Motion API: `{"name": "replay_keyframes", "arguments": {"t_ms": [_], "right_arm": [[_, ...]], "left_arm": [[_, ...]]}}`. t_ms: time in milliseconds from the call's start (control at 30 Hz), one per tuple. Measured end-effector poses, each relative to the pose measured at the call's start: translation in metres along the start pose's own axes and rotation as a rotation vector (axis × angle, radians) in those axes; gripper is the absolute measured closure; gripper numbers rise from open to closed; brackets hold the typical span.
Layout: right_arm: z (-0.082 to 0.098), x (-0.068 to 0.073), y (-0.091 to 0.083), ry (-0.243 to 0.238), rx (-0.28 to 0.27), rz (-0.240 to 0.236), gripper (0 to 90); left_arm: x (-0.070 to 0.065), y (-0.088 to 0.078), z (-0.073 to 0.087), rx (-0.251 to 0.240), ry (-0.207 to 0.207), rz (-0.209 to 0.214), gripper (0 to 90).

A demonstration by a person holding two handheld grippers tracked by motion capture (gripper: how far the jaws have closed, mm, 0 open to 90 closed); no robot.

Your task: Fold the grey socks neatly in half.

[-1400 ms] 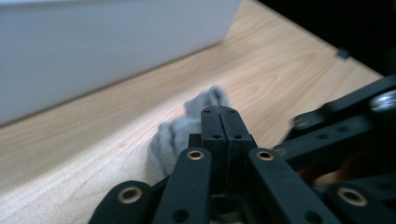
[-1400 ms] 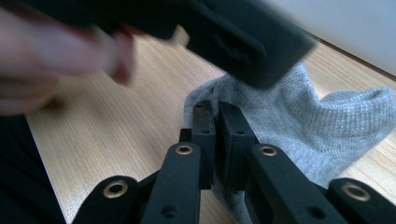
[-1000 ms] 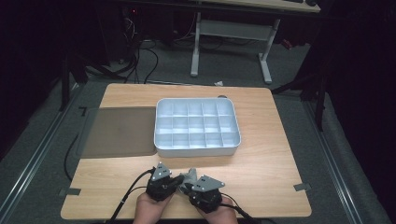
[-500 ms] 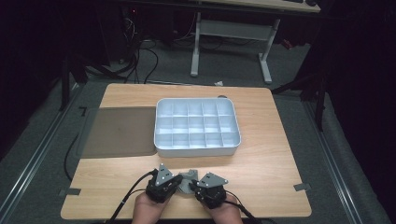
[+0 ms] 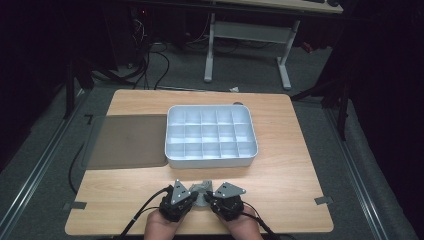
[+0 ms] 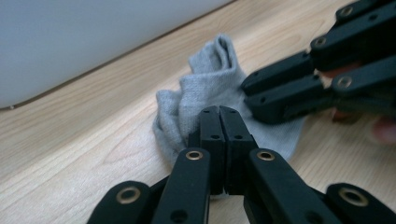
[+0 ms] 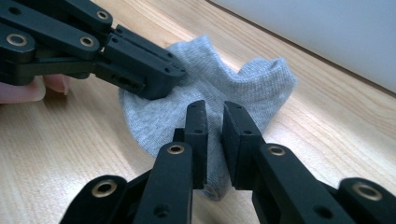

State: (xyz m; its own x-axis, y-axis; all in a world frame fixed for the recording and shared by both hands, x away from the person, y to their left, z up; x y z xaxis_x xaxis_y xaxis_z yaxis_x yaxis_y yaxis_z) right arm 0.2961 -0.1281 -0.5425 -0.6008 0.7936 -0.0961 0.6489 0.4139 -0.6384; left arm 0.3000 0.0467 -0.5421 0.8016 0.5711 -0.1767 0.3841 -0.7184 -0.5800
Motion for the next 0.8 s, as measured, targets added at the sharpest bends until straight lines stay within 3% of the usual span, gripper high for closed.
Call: {"name": "replay_keyframes", "arguments": {"t_ms": [133,233,300,433,600,800], "right_arm": [[0.000,0.000,0.000,0.000,0.000,0.006,81.4],[-0.005,0.002,-0.005,0.021,0.031,0.019,78.0],[-0.007,0.005,-0.014,0.030,0.003,0.031,73.5],[-0.005,0.000,-0.021,0.091,0.003,0.053,66.9],[-0.001,-0.005,-0.018,0.158,0.040,0.039,60.4],[0.000,-0.007,-0.007,0.204,0.095,0.013,54.4]], "left_arm": [[0.001,0.001,0.002,-0.011,-0.005,0.007,89.9],[0.002,0.000,0.002,-0.012,-0.012,0.011,89.8],[0.002,0.000,0.002,-0.015,-0.021,0.018,89.7],[0.003,0.000,0.002,-0.013,-0.022,0.020,89.7],[0.003,0.000,0.002,-0.011,-0.024,0.022,89.6],[0.004,0.000,0.002,-0.013,-0.028,0.026,89.5]]}}
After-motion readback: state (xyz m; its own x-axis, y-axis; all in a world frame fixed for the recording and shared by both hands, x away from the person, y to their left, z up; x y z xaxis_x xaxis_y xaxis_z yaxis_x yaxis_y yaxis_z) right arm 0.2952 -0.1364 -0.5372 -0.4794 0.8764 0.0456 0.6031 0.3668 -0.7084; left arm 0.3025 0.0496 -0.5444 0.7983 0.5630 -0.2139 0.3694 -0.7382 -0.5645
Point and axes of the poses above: each handheld gripper's, and its own axes: y roughly forward along the jaws, z roughly out of its underside, x roughly to its left, the point moved 2 cm from there along y, roughly forward along the jaws, and after that the axes turned 9 degrees about z, right-handed, at the moved point
